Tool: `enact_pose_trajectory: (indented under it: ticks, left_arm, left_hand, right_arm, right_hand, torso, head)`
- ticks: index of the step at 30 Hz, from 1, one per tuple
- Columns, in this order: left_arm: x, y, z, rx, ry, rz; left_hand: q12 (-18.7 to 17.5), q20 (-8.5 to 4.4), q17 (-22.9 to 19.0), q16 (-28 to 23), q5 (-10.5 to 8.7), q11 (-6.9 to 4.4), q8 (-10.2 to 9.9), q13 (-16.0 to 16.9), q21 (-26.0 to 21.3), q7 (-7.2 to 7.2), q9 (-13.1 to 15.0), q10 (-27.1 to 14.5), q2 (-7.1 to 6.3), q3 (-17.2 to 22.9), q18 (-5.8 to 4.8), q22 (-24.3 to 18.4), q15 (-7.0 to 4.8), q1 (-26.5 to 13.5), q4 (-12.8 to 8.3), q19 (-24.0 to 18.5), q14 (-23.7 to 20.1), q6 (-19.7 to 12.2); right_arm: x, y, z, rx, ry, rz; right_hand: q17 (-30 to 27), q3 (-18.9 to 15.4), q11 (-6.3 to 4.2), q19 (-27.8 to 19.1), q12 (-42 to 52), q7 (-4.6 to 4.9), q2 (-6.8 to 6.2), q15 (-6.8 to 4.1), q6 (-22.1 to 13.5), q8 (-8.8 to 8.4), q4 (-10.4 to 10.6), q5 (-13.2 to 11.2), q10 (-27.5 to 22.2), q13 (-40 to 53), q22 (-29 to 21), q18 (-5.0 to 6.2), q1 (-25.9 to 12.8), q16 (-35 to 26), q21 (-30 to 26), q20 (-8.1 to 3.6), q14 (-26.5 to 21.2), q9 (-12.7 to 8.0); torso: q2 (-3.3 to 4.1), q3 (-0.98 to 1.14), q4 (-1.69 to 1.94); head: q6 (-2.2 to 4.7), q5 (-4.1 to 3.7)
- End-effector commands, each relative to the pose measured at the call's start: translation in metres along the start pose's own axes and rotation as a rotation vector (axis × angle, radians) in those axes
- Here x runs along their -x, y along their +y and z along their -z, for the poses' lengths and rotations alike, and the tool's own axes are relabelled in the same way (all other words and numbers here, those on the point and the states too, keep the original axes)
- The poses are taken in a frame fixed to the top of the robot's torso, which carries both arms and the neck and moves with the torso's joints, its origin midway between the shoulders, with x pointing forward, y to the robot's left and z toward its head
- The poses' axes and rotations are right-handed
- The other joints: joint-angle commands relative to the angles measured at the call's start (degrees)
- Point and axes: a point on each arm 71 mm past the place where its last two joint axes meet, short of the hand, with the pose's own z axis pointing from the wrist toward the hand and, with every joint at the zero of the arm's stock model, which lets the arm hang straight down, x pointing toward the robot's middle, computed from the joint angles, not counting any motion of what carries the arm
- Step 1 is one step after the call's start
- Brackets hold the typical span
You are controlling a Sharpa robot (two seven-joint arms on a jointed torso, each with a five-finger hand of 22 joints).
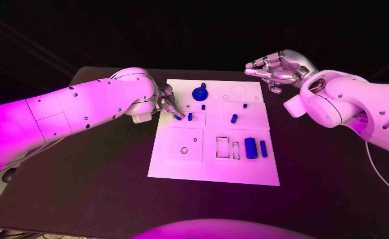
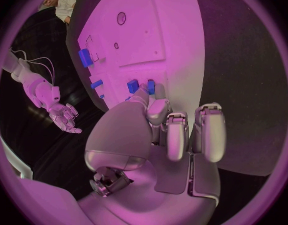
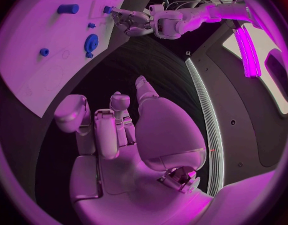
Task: Assemble the parts on the task board
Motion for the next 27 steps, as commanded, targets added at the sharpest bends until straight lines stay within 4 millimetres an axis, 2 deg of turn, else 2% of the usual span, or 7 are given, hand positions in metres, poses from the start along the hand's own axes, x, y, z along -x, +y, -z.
enact_pose_trajectory:
  ticks: [1,5,11,22,27]
  left_arm:
    - [-0.0070,-0.0015,-0.0019,0.013,0.038,-0.025]
    - [-0.0071,-0.0022,-0.0023,0.014,0.039,-0.026]
    - [-0.0074,-0.0027,-0.0025,0.017,0.041,-0.028]
    - [-0.0070,-0.0032,-0.0031,0.019,0.037,-0.038]
    - [-0.0054,-0.0019,-0.0040,0.025,0.026,-0.031]
  left_hand:
    - [0.05,-0.46,15.06,0.14,0.02,-0.10,0.47,-0.07,0.39,-1.46,0.09,0.26,-0.51,-0.08,-0.45,10.26,-0.35,-1.01,0.43,3.59,6.03,1.99]
    - [0.16,-0.50,15.06,0.14,0.02,-0.12,0.79,0.00,0.53,-1.50,0.31,0.40,-1.17,-0.77,-0.50,10.46,-0.37,-2.51,1.11,3.69,6.03,2.26]
    - [0.47,-0.55,15.06,0.14,0.03,-0.22,1.16,0.27,0.74,-1.61,0.55,0.69,-1.97,-1.58,-0.57,10.73,-0.43,-3.96,1.71,3.84,6.03,2.56]
    - [1.15,-0.65,15.06,0.14,0.05,-0.36,1.58,0.91,1.06,-1.80,0.77,1.27,-2.58,-2.31,-0.68,11.14,-0.53,-5.97,2.64,4.06,6.03,3.07]
    - [1.23,-0.67,15.06,0.14,0.04,-0.30,1.86,0.95,1.19,-1.73,0.94,1.46,-3.20,-3.73,-0.73,11.33,-0.51,-9.19,4.50,4.16,6.03,3.37]
  right_arm:
    - [-0.0036,0.0017,-0.0001,0.016,0.033,-0.006]
    - [-0.0040,0.0020,0.0000,0.018,0.036,-0.008]
    - [-0.0036,0.0017,0.0004,0.017,0.036,-0.009]
    - [-0.0038,0.0017,0.0005,0.016,0.039,-0.009]
    - [-0.0035,0.0016,0.0006,0.015,0.037,-0.009]
  right_hand:
    - [3.80,-0.39,-0.07,-0.46,-0.11,0.20,0.66,0.18,-0.45,0.34,0.07,0.14,-0.41,-0.09,-0.15,0.61,-0.23,-0.24,-0.35,-0.16,3.01,-0.06]
    - [3.76,-0.49,-0.06,-0.48,-0.11,0.21,0.67,0.19,-0.48,0.35,0.13,0.17,-0.44,-0.12,-0.20,0.62,-0.27,-0.27,-0.39,-0.15,2.99,-0.06]
    - [3.75,-0.51,-0.06,-0.49,-0.12,0.21,0.68,0.19,-0.48,0.35,0.15,0.18,-0.45,-0.12,-0.21,0.62,-0.28,-0.28,-0.40,-0.15,2.99,-0.06]
    - [3.65,-0.89,-0.03,-0.60,-0.18,0.23,0.86,0.23,-0.59,0.43,0.33,0.63,-0.63,-0.27,-0.43,0.65,-0.23,-0.37,-0.57,-0.11,2.94,-0.08]
    - [3.59,-0.93,-0.03,-0.62,-0.20,0.24,0.87,0.23,-0.60,0.43,0.34,0.67,-0.66,-0.30,-0.48,0.66,-0.23,-0.41,-0.60,-0.11,2.92,-0.08]
  torso:
    - [-0.01,-0.03,0.04]
    - [-0.01,0.03,0.01]
    - [0.00,-0.02,0.01]
    - [-0.05,-0.02,0.06]
    - [-0.02,-0.04,0.05]
  head:
    - [0.01,-0.14]
    - [-0.05,-0.17]
    - [-0.02,-0.22]
    - [-0.01,-0.29]
    - [0.11,-0.29]
